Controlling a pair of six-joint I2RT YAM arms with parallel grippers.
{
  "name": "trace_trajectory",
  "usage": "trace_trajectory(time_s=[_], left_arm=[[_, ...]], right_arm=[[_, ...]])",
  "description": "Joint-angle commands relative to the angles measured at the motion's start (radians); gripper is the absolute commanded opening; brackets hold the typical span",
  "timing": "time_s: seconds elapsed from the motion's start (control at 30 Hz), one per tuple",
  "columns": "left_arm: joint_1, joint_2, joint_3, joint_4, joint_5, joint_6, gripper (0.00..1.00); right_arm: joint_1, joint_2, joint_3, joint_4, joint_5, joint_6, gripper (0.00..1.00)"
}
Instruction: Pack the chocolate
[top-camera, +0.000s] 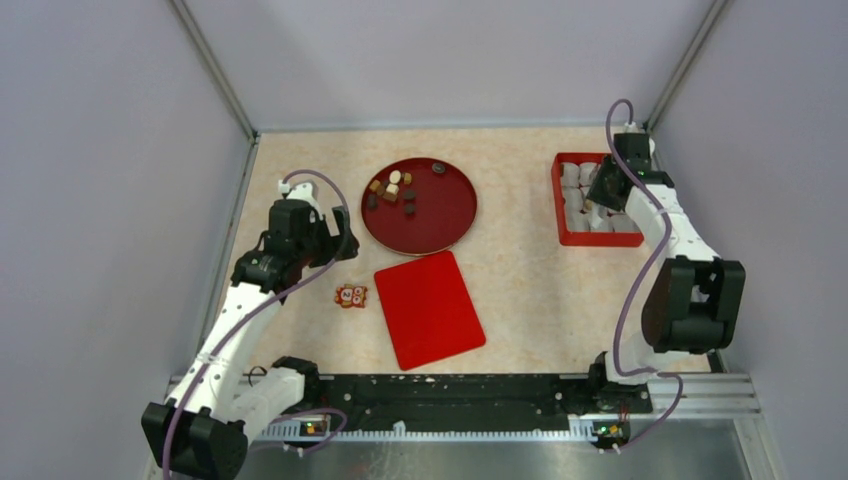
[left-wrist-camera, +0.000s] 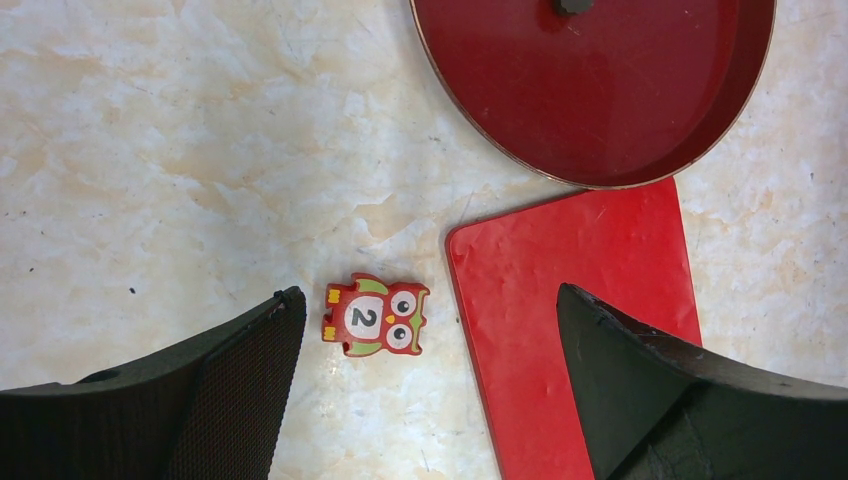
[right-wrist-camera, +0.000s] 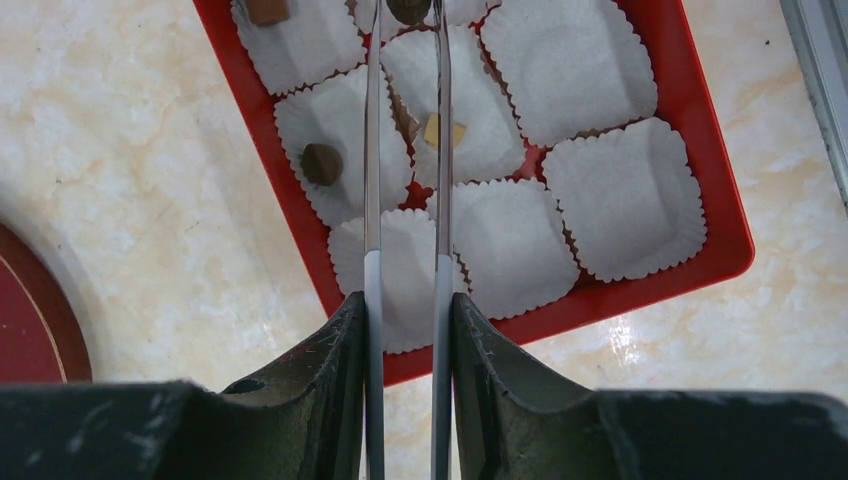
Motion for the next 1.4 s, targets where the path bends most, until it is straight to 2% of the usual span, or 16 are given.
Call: trace_trajectory(time_s=[0.0,0.33,0.5,0.67,1.37], left_arm=[[0.006,-0.015,0.039,0.019,-0.009,0.006,0.99],[0.007,-0.014,0.049,0.013,-0.007,0.005,0.99],[0.007,-0.02,0.053,0.006,-0.014,0.007,0.99],[0.007,-0.024,0.053,0.003,-0.011,0.005,0.99],[0.007,-0.028,0.054,0.001,-0.001,0.005,0.99]], right_arm=[[-0.022,0.023,0.078,0.088,-0.006,-0.003,0.0],[-0.032,0.138,0.162,0.088,0.006,-0.014,0.0],[-0.032,0.173,0.195,0.074,0.005,-0.015,0.15],[-0.032,0.161,0.184,0.082,0.0,-0.017,0.22],[-0.032,0.157,0.192,0.073,-0.014,-0.029,0.33]])
